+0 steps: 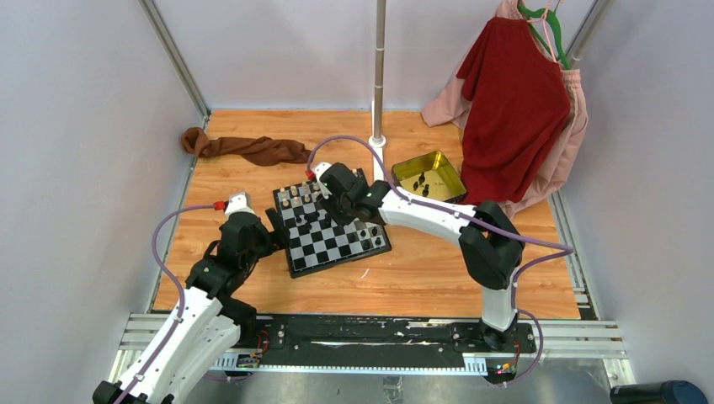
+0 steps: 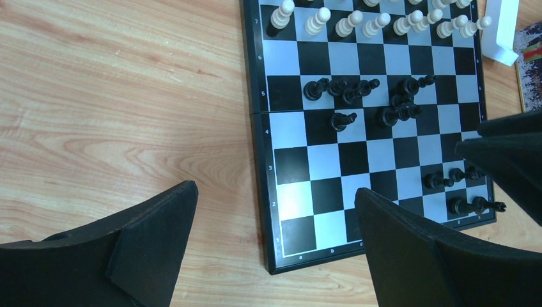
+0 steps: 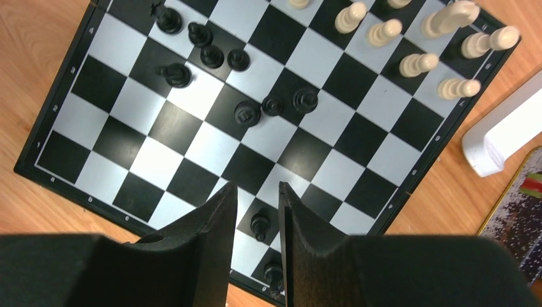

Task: Set up the chess pieces on the board
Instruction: Pick up the chess piece from the chessboard.

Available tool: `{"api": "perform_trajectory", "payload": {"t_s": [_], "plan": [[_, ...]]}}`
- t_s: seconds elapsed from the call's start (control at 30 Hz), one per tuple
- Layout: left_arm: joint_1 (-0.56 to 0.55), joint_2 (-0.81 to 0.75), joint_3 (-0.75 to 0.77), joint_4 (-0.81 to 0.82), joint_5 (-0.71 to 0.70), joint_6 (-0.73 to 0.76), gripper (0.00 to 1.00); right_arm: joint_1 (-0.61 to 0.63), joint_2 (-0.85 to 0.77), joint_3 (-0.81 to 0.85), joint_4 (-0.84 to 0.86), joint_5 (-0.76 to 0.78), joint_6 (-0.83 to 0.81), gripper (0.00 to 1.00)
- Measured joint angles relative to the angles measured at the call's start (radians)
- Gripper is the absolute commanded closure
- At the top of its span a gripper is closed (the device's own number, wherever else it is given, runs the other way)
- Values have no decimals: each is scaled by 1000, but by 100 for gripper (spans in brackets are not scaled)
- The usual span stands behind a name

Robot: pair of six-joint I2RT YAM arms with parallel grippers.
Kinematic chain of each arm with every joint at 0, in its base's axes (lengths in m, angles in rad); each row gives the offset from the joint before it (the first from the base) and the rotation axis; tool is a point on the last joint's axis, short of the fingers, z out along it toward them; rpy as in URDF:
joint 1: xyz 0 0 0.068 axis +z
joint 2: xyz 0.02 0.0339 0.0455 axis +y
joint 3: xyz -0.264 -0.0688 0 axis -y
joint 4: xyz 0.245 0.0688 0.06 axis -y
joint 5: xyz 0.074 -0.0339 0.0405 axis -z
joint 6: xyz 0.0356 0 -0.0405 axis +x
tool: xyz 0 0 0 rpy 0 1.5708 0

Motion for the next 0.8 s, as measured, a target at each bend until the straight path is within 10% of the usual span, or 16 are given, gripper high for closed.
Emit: {"api": "perform_trajectory", "payload": {"t_s": [0.8], "plan": [[-1,32,0,0,0,0,0,-95,183,198,-15,-66,-14,69]]}}
